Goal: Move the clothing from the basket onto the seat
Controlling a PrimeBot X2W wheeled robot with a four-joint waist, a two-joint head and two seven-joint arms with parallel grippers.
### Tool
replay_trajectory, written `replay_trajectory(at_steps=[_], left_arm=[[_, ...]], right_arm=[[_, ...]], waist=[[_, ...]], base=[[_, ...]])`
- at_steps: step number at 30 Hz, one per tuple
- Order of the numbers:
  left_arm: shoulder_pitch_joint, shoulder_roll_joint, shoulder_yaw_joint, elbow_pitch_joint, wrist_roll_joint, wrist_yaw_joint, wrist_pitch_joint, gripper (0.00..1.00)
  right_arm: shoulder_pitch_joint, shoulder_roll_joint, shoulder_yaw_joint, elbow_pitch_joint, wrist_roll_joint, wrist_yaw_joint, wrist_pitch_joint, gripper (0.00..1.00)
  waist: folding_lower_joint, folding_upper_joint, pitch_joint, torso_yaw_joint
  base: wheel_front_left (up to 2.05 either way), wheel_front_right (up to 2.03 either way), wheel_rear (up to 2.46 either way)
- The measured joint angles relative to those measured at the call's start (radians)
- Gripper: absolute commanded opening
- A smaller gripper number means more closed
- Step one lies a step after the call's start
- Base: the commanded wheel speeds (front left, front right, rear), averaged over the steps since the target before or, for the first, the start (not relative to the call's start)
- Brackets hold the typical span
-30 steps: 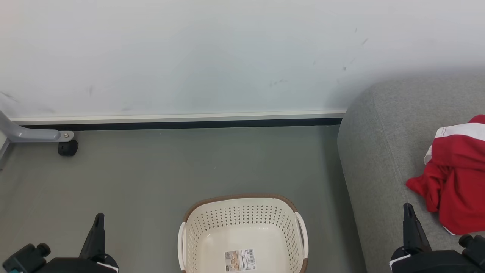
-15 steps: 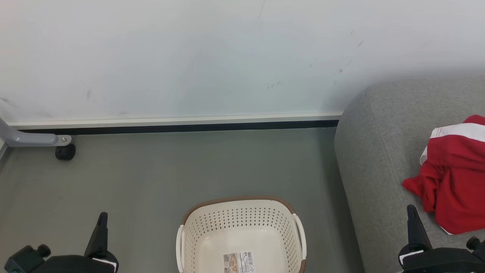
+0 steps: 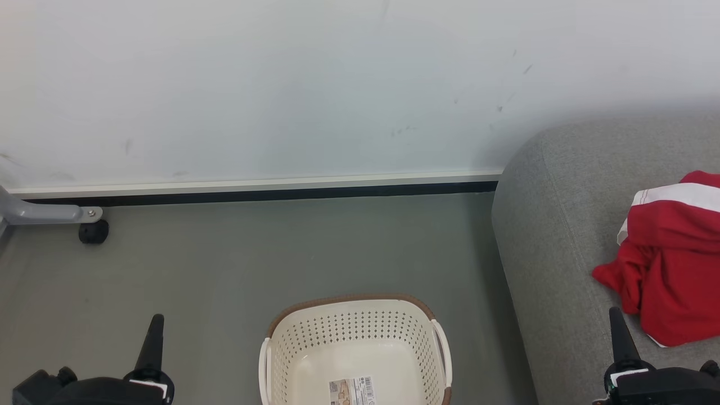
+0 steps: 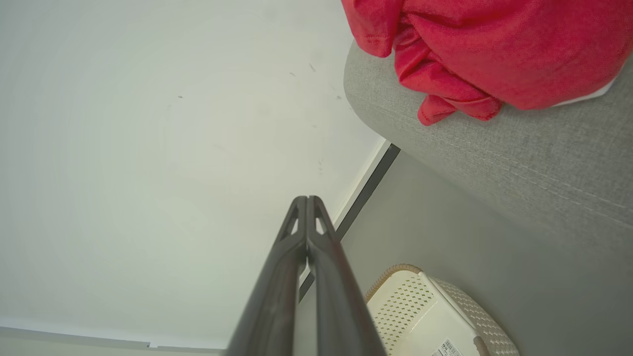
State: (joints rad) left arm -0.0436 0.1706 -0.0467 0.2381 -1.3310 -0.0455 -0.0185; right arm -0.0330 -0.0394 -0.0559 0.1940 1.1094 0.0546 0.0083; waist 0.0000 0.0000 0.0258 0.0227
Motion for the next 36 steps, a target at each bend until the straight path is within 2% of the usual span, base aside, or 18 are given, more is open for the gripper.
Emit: replay_trajectory(at_steps=[32,36], left_arm=[[-0.032,-0.11,0.11,0.05,-0.28,-0.07,0.11,0.0],[-0.032,-0.113,0.113,0.052,-0.284,-0.07,0.114,0.0]], right_arm=[[-0.05,0.0,-0.074,0.101,0.48,0.062,0.099,0.0],[-0.057,0.0,-0.076,0.103,0.487,0.066,0.105,0.0]], waist=[[0.0,0.0,-0.024,-0.022],[0.0,0.0,-0.024,-0.023]], base=[[0.0,0.0,0.0],[0.0,0.0,0.0]])
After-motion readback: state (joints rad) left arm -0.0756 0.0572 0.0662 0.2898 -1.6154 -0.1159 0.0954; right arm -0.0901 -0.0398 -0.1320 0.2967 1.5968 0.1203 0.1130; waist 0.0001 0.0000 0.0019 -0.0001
